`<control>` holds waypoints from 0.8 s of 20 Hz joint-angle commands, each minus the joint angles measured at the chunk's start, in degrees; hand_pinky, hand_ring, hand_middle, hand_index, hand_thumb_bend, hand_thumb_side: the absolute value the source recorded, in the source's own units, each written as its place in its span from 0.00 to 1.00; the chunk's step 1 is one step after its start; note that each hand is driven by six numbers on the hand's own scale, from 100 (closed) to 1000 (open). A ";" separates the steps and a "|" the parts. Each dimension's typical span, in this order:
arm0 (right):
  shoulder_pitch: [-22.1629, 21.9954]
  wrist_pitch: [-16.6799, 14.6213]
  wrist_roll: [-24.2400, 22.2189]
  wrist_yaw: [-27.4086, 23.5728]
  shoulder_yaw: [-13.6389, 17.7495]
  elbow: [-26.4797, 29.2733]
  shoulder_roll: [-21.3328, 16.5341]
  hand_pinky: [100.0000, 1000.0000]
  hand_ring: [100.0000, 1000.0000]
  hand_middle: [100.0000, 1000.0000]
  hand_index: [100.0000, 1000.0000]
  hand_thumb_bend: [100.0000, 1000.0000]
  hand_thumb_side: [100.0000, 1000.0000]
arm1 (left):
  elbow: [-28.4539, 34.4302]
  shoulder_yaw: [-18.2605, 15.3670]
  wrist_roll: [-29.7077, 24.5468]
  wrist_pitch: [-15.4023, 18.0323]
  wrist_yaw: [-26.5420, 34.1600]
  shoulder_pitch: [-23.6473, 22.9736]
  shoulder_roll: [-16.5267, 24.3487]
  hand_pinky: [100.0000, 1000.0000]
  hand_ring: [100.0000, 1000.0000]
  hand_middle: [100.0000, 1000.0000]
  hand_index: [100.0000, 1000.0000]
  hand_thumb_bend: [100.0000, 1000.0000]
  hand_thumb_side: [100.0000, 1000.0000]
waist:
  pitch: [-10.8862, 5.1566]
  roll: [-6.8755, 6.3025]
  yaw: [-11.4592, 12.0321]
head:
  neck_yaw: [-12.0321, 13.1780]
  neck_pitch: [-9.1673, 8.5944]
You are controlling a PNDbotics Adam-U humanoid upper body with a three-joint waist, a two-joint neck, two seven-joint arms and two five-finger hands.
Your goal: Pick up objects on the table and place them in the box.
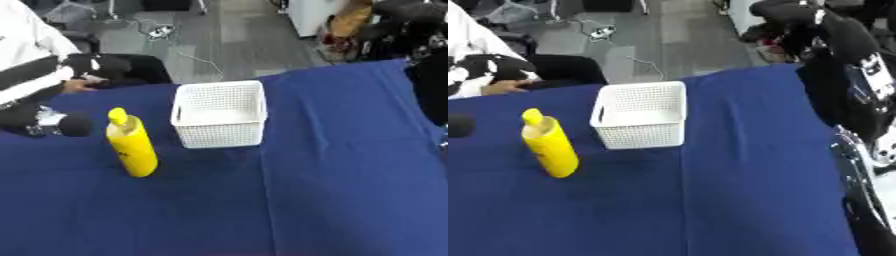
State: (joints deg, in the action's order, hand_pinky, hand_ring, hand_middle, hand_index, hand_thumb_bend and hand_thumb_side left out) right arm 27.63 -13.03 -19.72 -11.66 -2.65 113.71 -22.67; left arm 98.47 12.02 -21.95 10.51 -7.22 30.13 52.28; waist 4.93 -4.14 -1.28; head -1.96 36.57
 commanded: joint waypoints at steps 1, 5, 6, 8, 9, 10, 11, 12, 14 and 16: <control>1.00 0.05 -0.11 -0.15 0.35 0.88 -0.52 0.83 0.69 0.77 0.78 0.17 1.00 | -0.03 -0.55 -0.35 0.27 -1.16 1.17 1.31 0.92 0.88 0.90 1.00 1.00 1.00 | -0.57 0.07 -0.02 | 0.73 -0.40; 1.14 0.12 -0.20 -0.22 0.33 0.88 -0.38 0.83 0.69 0.77 0.78 0.17 1.00 | -0.29 -0.16 -0.78 0.51 -1.34 1.41 1.02 0.93 0.88 0.87 0.99 1.00 1.00 | -0.48 0.08 -0.10 | 0.89 -0.61; 1.21 0.12 -0.20 -0.26 0.33 0.88 -0.33 0.83 0.69 0.77 0.78 0.17 1.00 | -0.39 -0.05 -0.92 0.58 -1.33 1.41 0.95 0.93 0.88 0.87 0.98 1.00 1.00 | -0.44 0.09 -0.13 | 0.89 -0.74; 1.36 0.13 -0.22 -0.32 0.29 0.88 -0.23 0.83 0.69 0.77 0.78 0.17 1.00 | -0.67 0.10 -1.34 0.63 -1.43 1.41 0.81 0.93 0.88 0.87 0.97 0.98 1.00 | -0.36 0.10 -0.19 | 1.02 -0.90; 1.42 0.14 -0.24 -0.36 0.28 0.88 -0.18 0.83 0.69 0.77 0.78 0.17 1.00 | -0.87 0.17 -1.67 0.57 -1.59 1.44 0.77 0.94 0.88 0.87 0.97 0.91 0.97 | -0.33 0.09 -0.21 | 1.09 -0.94; 1.47 0.18 -0.29 -0.38 0.23 0.88 -0.14 0.83 0.69 0.77 0.78 0.17 1.00 | -1.04 0.24 -2.14 0.54 -1.84 1.51 0.77 0.95 0.88 0.87 0.96 0.88 0.91 | -0.28 0.09 -0.22 | 1.14 -0.95; 1.51 0.24 -0.36 -0.40 0.17 0.88 -0.11 0.83 0.69 0.77 0.78 0.17 1.00 | -1.19 0.26 -2.65 0.55 -2.12 1.61 0.76 0.96 0.88 0.87 0.96 0.86 0.89 | -0.24 0.09 -0.22 | 1.17 -0.97; 1.56 0.32 -0.50 -0.42 0.07 0.88 -0.08 0.83 0.69 0.77 0.78 0.17 1.00 | -1.41 0.27 -3.21 0.51 -2.41 1.77 0.80 0.96 0.88 0.87 0.96 0.85 0.87 | -0.18 0.09 -0.21 | 1.25 -1.02; 1.63 0.47 -0.77 -0.46 -0.06 0.88 -0.04 0.84 0.69 0.77 0.78 0.16 1.00 | -1.91 0.30 -4.35 0.44 -2.80 2.13 0.78 0.96 0.87 0.86 0.96 0.82 0.84 | -0.08 0.11 -0.21 | 1.54 -1.05; 1.68 0.62 -0.96 -0.48 -0.12 0.88 0.00 0.84 0.69 0.77 0.78 0.17 1.00 | -2.42 0.44 -5.71 0.32 -3.01 2.56 0.77 0.96 0.87 0.85 0.95 0.80 0.85 | 0.04 0.14 -0.21 | 1.98 -1.07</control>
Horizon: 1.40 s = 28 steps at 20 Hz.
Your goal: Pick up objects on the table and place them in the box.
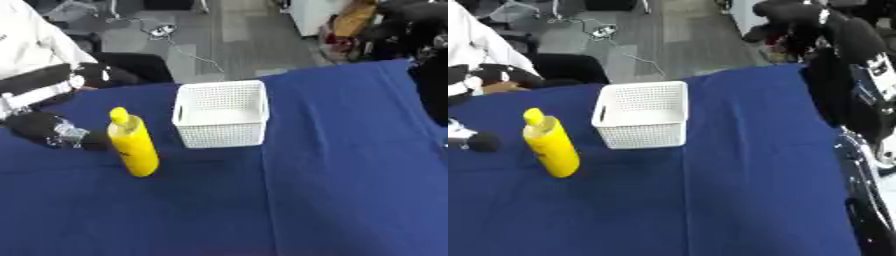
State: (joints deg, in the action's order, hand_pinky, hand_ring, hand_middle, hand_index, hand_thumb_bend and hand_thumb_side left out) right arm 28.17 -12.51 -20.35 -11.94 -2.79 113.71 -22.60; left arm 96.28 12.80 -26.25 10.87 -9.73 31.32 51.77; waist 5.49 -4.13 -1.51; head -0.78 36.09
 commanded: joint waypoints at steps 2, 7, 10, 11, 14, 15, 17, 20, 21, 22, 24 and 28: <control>1.17 0.23 -0.46 -0.21 0.00 0.88 -0.04 0.84 0.69 0.77 0.78 0.17 1.00 | -0.70 -0.28 -2.58 -0.18 -0.72 1.90 1.10 0.96 0.86 0.85 0.95 0.78 0.85 | -0.44 0.16 0.00 | 1.09 -0.57; 1.39 0.45 -0.72 -0.23 -0.11 0.88 0.08 0.84 0.69 0.77 0.78 0.16 1.00 | -2.42 0.04 -3.96 -0.33 -1.40 3.07 0.58 0.96 0.85 0.85 0.95 0.76 0.85 | -0.31 0.13 -0.11 | 1.05 -0.80; 1.55 0.58 -0.77 -0.25 -0.10 0.88 0.27 0.84 0.69 0.77 0.78 0.16 1.00 | -3.39 0.14 -4.39 -0.67 -1.35 3.22 0.20 0.96 0.85 0.85 0.96 0.74 0.86 | -0.27 0.05 -0.31 | 1.02 -0.86; 1.62 0.63 -0.78 -0.26 -0.10 0.88 0.35 0.84 0.69 0.77 0.78 0.16 1.00 | -3.58 0.16 -4.49 -0.78 -1.35 3.28 0.11 0.96 0.85 0.85 0.96 0.75 0.87 | -0.24 0.02 -0.41 | 1.01 -0.88; 1.81 0.73 -0.74 -0.31 -0.07 0.88 0.61 0.84 0.69 0.77 0.78 0.16 1.00 | -4.01 0.26 -4.73 -1.05 -1.61 3.52 -0.09 0.88 0.80 0.85 0.95 0.75 0.87 | -0.19 -0.04 -0.65 | 1.06 -0.98; 1.90 0.76 -0.74 -0.35 -0.09 0.88 0.71 0.84 0.69 0.77 0.78 0.16 1.00 | -4.18 0.27 -4.70 -1.15 -1.74 3.62 -0.17 0.83 0.78 0.84 0.95 0.74 0.86 | -0.17 -0.07 -0.73 | 1.09 -1.06; 2.06 0.82 -0.83 -0.40 -0.19 0.88 0.85 0.84 0.69 0.77 0.78 0.16 1.00 | -4.51 0.25 -4.35 -1.33 -1.91 3.74 -0.32 0.78 0.76 0.83 0.95 0.75 0.86 | -0.13 -0.12 -0.86 | 1.19 -1.21; 2.24 0.91 -1.00 -0.46 -0.31 0.88 1.00 0.84 0.69 0.77 0.78 0.16 1.00 | -4.69 0.37 -4.03 -1.75 -2.62 3.86 -0.35 0.79 0.76 0.83 0.94 0.75 0.86 | -0.06 -0.24 -1.06 | 1.41 -1.36; 2.30 0.93 -1.03 -0.48 -0.32 0.88 1.04 0.84 0.69 0.77 0.78 0.16 1.00 | -4.71 0.42 -4.06 -1.90 -2.93 3.92 -0.35 0.79 0.76 0.83 0.93 0.75 0.86 | -0.04 -0.28 -1.14 | 1.44 -1.42; 2.34 0.95 -1.05 -0.50 -0.33 0.88 1.08 0.84 0.69 0.77 0.78 0.16 1.00 | -4.76 0.44 -4.10 -2.02 -3.17 3.98 -0.36 0.80 0.76 0.82 0.93 0.75 0.85 | -0.02 -0.31 -1.19 | 1.45 -1.47; 2.44 0.96 -1.05 -0.56 -0.32 0.88 1.15 0.84 0.69 0.77 0.78 0.16 1.00 | -4.98 0.46 -4.32 -2.19 -3.72 4.09 -0.37 0.82 0.77 0.82 0.92 0.77 0.85 | 0.03 -0.35 -1.29 | 1.45 -1.56; 2.56 0.95 -1.09 -0.64 -0.33 0.88 1.17 0.84 0.69 0.77 0.78 0.16 1.00 | -5.20 0.63 -6.20 -2.74 -5.92 4.27 -0.53 0.84 0.78 0.82 0.92 0.79 0.85 | 0.12 -0.38 -1.38 | 1.89 -1.78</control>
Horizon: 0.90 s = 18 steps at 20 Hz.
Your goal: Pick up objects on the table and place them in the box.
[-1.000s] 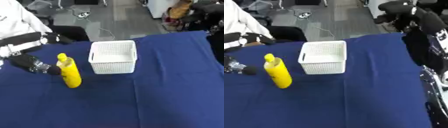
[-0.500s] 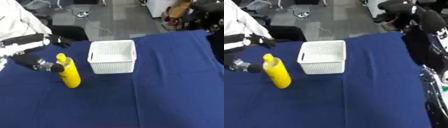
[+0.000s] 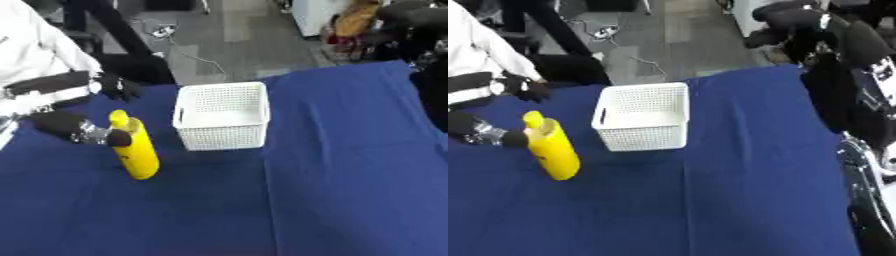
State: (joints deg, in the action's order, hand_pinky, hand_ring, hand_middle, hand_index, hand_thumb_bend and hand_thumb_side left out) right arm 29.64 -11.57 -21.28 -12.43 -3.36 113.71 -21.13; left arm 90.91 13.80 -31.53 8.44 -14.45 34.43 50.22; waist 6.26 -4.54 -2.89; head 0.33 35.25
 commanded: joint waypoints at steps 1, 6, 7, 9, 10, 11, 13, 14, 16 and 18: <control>1.10 0.01 -0.17 -0.17 0.24 0.88 -0.30 0.84 0.69 0.77 0.78 0.16 1.00 | 0.08 -0.36 -1.35 -0.47 -1.60 1.20 0.99 0.83 0.77 0.81 0.92 0.79 0.85 | -0.64 0.03 -0.02 | 0.80 -0.94; 1.14 -0.02 -0.26 -0.22 0.23 0.88 -0.27 0.84 0.69 0.77 0.78 0.16 1.00 | -0.36 -0.44 -1.93 -0.61 -2.79 1.31 0.82 0.82 0.77 0.80 0.91 0.79 0.85 | -0.62 0.04 -0.08 | 0.94 -1.68; 1.16 -0.03 -0.30 -0.23 0.22 0.88 -0.25 0.84 0.69 0.77 0.78 0.16 1.00 | -0.50 -0.44 -1.93 -0.64 -2.93 1.27 0.79 0.82 0.77 0.81 0.91 0.79 0.85 | -0.62 0.04 -0.10 | 0.92 -1.86; 1.21 -0.04 -0.37 -0.27 0.19 0.88 -0.18 0.84 0.69 0.77 0.78 0.16 1.00 | -0.89 -0.49 -1.91 -0.70 -3.27 1.22 0.68 0.82 0.77 0.81 0.91 0.79 0.85 | -0.61 0.02 -0.18 | 0.88 -2.07; 1.24 -0.05 -0.39 -0.30 0.18 0.88 -0.14 0.84 0.69 0.77 0.78 0.16 1.00 | -1.12 -0.50 -1.90 -0.70 -3.46 1.20 0.61 0.82 0.77 0.81 0.91 0.79 0.85 | -0.60 0.01 -0.23 | 0.87 -2.13; 1.27 -0.06 -0.40 -0.33 0.18 0.88 -0.09 0.84 0.69 0.77 0.78 0.16 1.00 | -1.41 -0.48 -1.93 -0.72 -3.69 1.20 0.55 0.83 0.77 0.81 0.91 0.79 0.85 | -0.59 0.00 -0.28 | 0.84 -2.12; 1.29 -0.05 -0.43 -0.37 0.16 0.88 -0.03 0.84 0.69 0.77 0.78 0.16 1.00 | -2.33 -0.46 -2.04 -0.85 -3.72 1.40 0.13 0.79 0.76 0.81 0.91 0.77 0.85 | -0.58 -0.02 -0.32 | 0.83 -2.01; 1.28 -0.03 -0.48 -0.38 0.14 0.88 -0.01 0.84 0.69 0.77 0.78 0.16 1.00 | -3.22 -0.48 -2.03 -1.02 -3.29 1.65 -0.27 0.79 0.76 0.80 0.91 0.77 0.85 | -0.58 -0.03 -0.32 | 0.86 -1.97; 1.30 -0.02 -0.56 -0.42 0.10 0.88 0.04 0.84 0.69 0.77 0.78 0.15 1.00 | -4.78 -0.63 -1.92 -1.21 -2.67 1.89 -0.88 0.79 0.76 0.80 0.91 0.77 0.85 | -0.56 -0.04 -0.33 | 0.89 -2.00; 1.30 0.00 -0.63 -0.43 0.07 0.88 0.03 0.84 0.69 0.77 0.78 0.15 1.00 | -5.65 -0.64 -1.90 -1.12 -2.64 1.96 -1.13 0.79 0.76 0.80 0.91 0.77 0.85 | -0.55 -0.11 -0.34 | 0.84 -1.93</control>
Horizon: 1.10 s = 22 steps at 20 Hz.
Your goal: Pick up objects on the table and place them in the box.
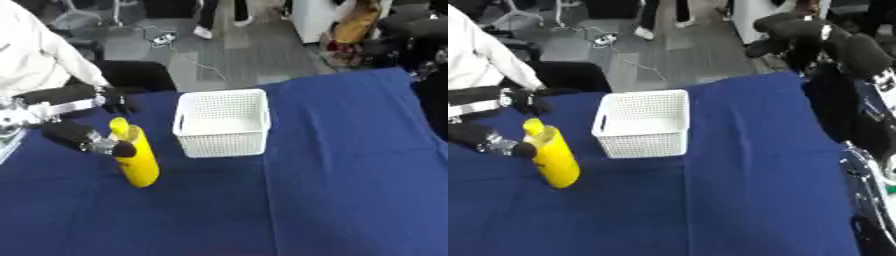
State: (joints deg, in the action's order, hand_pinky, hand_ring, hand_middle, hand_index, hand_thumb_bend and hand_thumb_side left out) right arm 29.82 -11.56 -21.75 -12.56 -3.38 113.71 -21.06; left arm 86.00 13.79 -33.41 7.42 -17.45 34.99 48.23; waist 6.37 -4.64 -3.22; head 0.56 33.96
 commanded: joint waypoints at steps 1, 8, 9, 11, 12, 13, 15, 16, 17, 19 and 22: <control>1.14 -0.01 -0.20 -0.30 0.07 0.88 -0.03 0.84 0.69 0.77 0.78 0.15 1.00 | -1.09 -0.64 -0.02 -0.06 0.21 1.41 0.78 0.79 0.76 0.80 0.90 0.77 0.84 | -0.65 -0.04 -0.03 | 0.58 -0.63; 1.29 -0.03 -0.30 -0.37 0.06 0.88 0.07 0.84 0.69 0.77 0.78 0.15 1.00 | -2.83 -0.35 -0.61 0.47 -1.76 1.48 0.37 0.81 0.77 0.81 0.91 0.77 0.86 | -0.54 -0.03 -0.20 | 0.40 -0.62; 1.32 -0.05 -0.32 -0.38 0.05 0.88 0.07 0.84 0.69 0.77 0.78 0.15 1.00 | -3.14 -0.33 -1.11 0.52 -1.95 1.57 0.30 0.82 0.77 0.82 0.91 0.78 0.85 | -0.53 -0.03 -0.22 | 0.47 -0.57; 1.35 -0.10 -0.37 -0.40 0.03 0.88 0.10 0.84 0.69 0.77 0.78 0.15 1.00 | -3.71 -0.44 -1.82 0.75 -2.39 1.73 0.18 0.82 0.77 0.81 0.91 0.78 0.85 | -0.52 -0.01 -0.27 | 0.60 -0.52; 1.37 -0.11 -0.38 -0.41 0.03 0.88 0.11 0.84 0.69 0.77 0.78 0.15 1.00 | -3.99 -0.51 -1.95 0.85 -2.69 1.78 0.14 0.82 0.77 0.82 0.91 0.79 0.85 | -0.51 0.00 -0.30 | 0.62 -0.50; 1.37 -0.12 -0.39 -0.42 0.03 0.88 0.11 0.84 0.69 0.77 0.78 0.15 1.00 | -4.21 -0.55 -2.02 0.96 -2.95 1.83 0.10 0.82 0.77 0.81 0.91 0.79 0.85 | -0.50 0.00 -0.31 | 0.65 -0.47; 1.39 -0.13 -0.44 -0.43 0.01 0.88 0.11 0.84 0.69 0.77 0.78 0.15 1.00 | -4.53 -0.60 -2.03 1.25 -3.37 1.89 0.06 0.82 0.77 0.82 0.91 0.79 0.85 | -0.51 -0.01 -0.34 | 0.68 -0.40; 1.40 -0.13 -0.45 -0.43 0.01 0.88 0.11 0.84 0.69 0.77 0.78 0.15 1.00 | -4.65 -0.63 -1.97 1.40 -3.48 1.91 0.05 0.82 0.77 0.82 0.91 0.78 0.85 | -0.51 -0.01 -0.35 | 0.68 -0.38; 1.40 -0.14 -0.46 -0.43 0.01 0.88 0.11 0.84 0.69 0.77 0.78 0.15 1.00 | -4.73 -0.64 -1.92 1.52 -3.55 1.92 0.04 0.82 0.77 0.82 0.91 0.78 0.85 | -0.51 -0.01 -0.36 | 0.68 -0.36; 1.42 -0.15 -0.48 -0.43 0.01 0.88 0.11 0.84 0.69 0.77 0.78 0.15 1.00 | -4.94 -0.69 -1.81 1.65 -3.54 1.94 0.03 0.81 0.77 0.82 0.91 0.78 0.85 | -0.53 -0.03 -0.37 | 0.65 -0.32; 1.42 -0.16 -0.50 -0.41 0.02 0.88 0.10 0.84 0.69 0.77 0.78 0.15 1.00 | -5.04 -0.78 -1.56 1.84 -3.30 1.98 0.02 0.80 0.77 0.85 0.92 0.77 0.85 | -0.54 -0.02 -0.35 | 0.59 -0.28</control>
State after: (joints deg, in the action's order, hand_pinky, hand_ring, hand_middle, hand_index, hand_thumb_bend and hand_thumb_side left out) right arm 30.12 -11.78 -22.04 -12.87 -3.41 113.71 -20.64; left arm 80.70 13.78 -35.07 8.99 -20.74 35.89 47.18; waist 6.50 -4.78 -3.58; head 0.56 33.98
